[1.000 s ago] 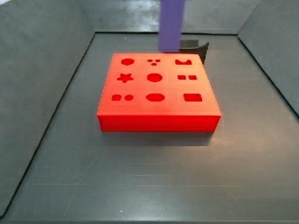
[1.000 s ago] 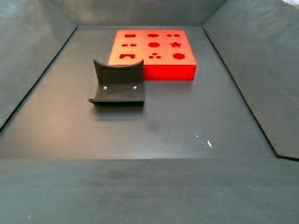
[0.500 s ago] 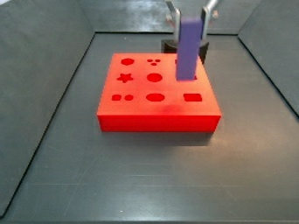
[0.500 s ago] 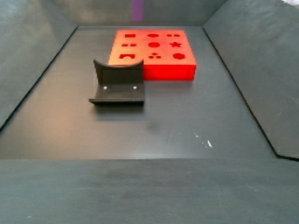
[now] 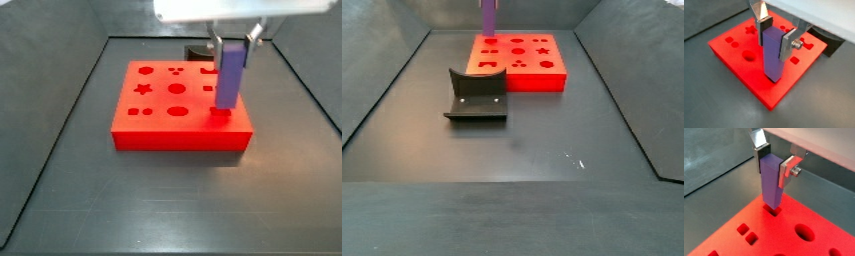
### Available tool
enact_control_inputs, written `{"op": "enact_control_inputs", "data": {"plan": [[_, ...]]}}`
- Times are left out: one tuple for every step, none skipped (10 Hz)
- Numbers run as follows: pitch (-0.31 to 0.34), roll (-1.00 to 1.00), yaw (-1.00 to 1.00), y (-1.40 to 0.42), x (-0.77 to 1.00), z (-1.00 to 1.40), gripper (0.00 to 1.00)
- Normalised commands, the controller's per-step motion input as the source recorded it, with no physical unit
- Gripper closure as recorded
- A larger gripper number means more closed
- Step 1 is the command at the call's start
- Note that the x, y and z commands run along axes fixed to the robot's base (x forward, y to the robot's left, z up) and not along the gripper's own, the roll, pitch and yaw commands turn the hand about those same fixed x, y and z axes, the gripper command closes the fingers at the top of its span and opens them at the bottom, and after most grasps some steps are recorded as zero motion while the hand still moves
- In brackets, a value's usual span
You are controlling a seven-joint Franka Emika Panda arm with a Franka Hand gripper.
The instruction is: Insert the rectangle object.
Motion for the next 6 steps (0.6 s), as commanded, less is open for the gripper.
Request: {"op": "enact_control_inputs", "data": {"plan": [[0.044, 0.34, 0.00, -0.09, 0.55, -0.29, 1.00], [0.057, 0.17, -0.01, 0.00, 0.04, -0.20, 1.00], [0.014, 0.00, -0.08, 0.18, -0.13, -0.11, 1.00], [0.000, -0.06, -0.11, 0.23, -0.32, -0.08, 1.00], [-0.016, -0.16, -0.07, 0.20, -0.40, -0.02, 1.00], [-0.044, -0.21, 0.00, 0.00, -0.32, 0.00, 1.00]]}}
